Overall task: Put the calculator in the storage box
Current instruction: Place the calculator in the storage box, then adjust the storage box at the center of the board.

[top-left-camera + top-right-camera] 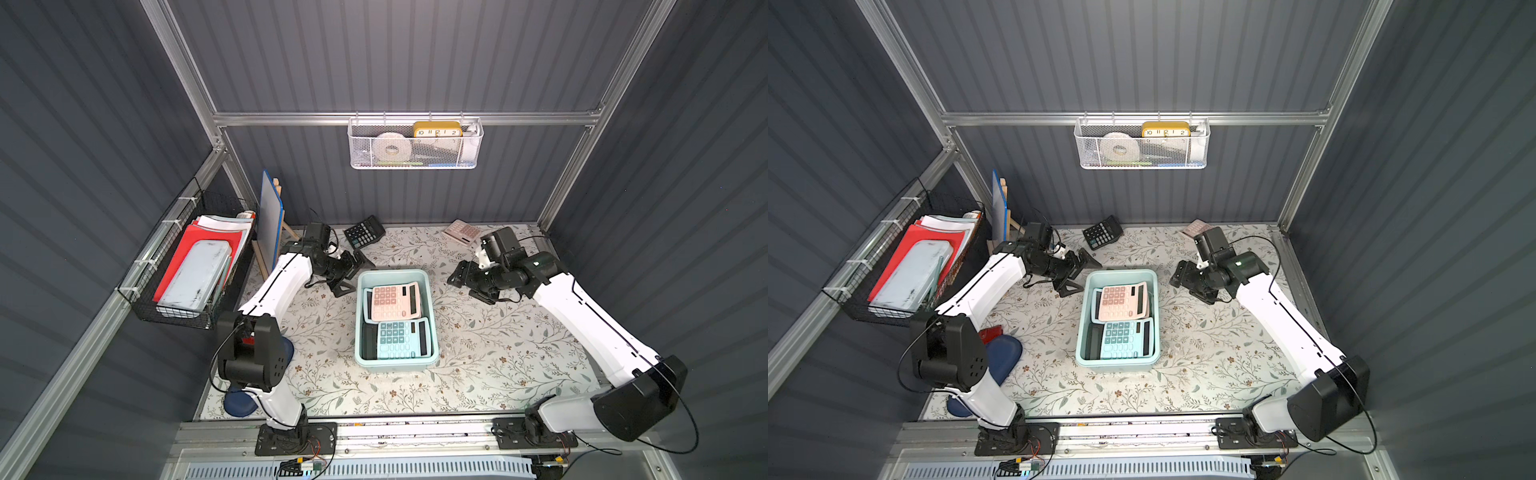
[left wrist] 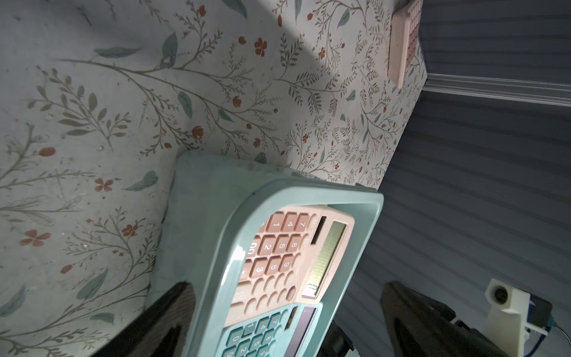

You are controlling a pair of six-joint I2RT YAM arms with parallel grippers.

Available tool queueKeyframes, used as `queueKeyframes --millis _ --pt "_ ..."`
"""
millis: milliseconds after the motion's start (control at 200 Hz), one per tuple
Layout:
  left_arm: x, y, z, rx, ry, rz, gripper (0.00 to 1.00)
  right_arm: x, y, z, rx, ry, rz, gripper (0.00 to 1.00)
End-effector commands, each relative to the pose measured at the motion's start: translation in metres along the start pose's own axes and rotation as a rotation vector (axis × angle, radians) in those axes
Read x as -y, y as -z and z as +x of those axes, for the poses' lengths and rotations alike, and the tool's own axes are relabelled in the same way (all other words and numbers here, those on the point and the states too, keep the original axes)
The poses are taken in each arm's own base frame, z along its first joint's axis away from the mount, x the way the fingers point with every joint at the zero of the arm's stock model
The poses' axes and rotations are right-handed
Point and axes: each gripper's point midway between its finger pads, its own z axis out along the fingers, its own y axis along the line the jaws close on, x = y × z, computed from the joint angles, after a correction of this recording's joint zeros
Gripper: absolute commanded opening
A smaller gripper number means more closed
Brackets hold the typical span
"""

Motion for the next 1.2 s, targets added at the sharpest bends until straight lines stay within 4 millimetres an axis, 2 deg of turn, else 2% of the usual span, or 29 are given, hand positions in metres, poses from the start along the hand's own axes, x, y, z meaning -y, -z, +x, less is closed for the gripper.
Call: queueKeyframes --millis 0,95,115,230,250,325,520,675,750,845,1066,1196 --pt "-0.003 -0.006 0.011 -0.067 0.009 0.023 0.99 0.004 -0.003 -0.003 -0.027 -0.051 -0.06 0.78" --pt "0.008 -0.014 0.016 -0.102 0.037 0.081 0.99 0.012 -0.006 -0.008 -0.029 -0.075 -0.063 0.78" --pt "0.001 -0.022 0.024 -0.132 0.059 0.076 0.99 0.013 -0.007 -0.009 -0.032 -0.077 -0.061 0.78" --pt "0.012 -0.039 0.043 -0.186 0.022 0.059 0.99 0.018 -0.008 -0.014 -0.035 -0.077 -0.052 0.79" --pt "0.025 -0.036 0.041 -0.176 -0.007 0.076 0.99 0.019 -0.008 -0.015 -0.035 -0.076 -0.049 0.79" --pt "0.036 -0.045 0.049 -0.2 -0.036 0.076 0.99 0.025 -0.009 -0.016 -0.037 -0.081 -0.034 0.79" --pt "0.055 -0.065 0.054 -0.256 -0.082 0.071 0.99 0.045 -0.006 -0.025 -0.027 -0.136 0.0 0.8" --pt "0.067 -0.069 0.055 -0.279 -0.112 0.09 0.99 0.056 -0.001 -0.03 -0.025 -0.189 0.0 0.8" --pt "0.067 -0.066 0.058 -0.284 -0.127 0.082 1.0 0.06 -0.003 -0.03 -0.032 -0.212 -0.009 0.8" --pt "0.057 -0.058 0.055 -0.251 -0.139 0.018 0.99 0.058 -0.008 -0.026 -0.052 -0.232 -0.042 0.8" --pt "0.035 -0.02 0.019 -0.053 -0.102 -0.065 0.99 0.048 -0.028 -0.007 -0.152 -0.284 -0.163 0.77" --pt "0.026 0.0 -0.002 0.021 -0.073 -0.055 0.99 0.03 -0.036 -0.001 -0.202 -0.289 -0.262 0.76"
